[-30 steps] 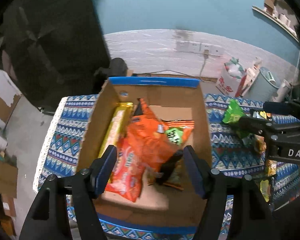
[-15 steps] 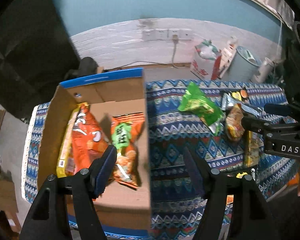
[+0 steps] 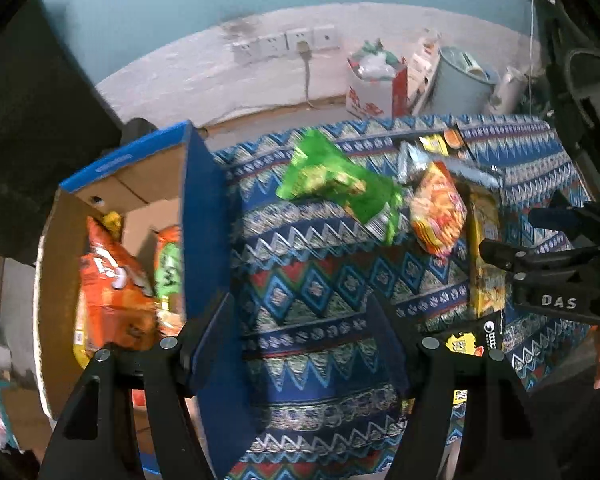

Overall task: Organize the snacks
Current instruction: 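Move both grippers back over the snack pile on the tablecloth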

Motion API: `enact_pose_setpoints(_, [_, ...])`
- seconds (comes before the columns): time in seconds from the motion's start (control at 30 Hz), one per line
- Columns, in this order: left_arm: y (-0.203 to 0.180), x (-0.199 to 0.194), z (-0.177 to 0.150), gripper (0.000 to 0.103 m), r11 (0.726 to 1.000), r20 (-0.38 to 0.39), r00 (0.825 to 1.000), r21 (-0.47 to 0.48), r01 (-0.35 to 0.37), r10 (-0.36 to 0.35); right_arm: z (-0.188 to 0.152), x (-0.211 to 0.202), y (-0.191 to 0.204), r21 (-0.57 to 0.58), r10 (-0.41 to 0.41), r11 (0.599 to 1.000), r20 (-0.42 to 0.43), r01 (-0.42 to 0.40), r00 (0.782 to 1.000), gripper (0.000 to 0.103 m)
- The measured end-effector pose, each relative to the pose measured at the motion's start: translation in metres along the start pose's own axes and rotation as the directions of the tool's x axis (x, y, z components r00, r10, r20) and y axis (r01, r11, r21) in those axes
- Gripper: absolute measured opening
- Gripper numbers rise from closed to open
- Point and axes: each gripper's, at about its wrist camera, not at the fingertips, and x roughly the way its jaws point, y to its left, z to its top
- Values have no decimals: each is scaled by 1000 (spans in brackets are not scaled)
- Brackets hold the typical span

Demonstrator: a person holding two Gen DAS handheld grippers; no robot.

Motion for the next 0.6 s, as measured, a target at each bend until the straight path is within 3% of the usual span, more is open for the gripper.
enact_pose_setpoints(0.3, [-21, 20, -4, 70, 999, -62, 998, 20, 31, -29, -18, 48, -15, 47, -2, 999, -111, 7, 994, 79])
enact_pose_setpoints(0.6, [-33, 27, -3, 70, 999, -98, 994, 35, 41, -37, -25, 73, -26, 36, -13, 999, -168, 20, 986, 79])
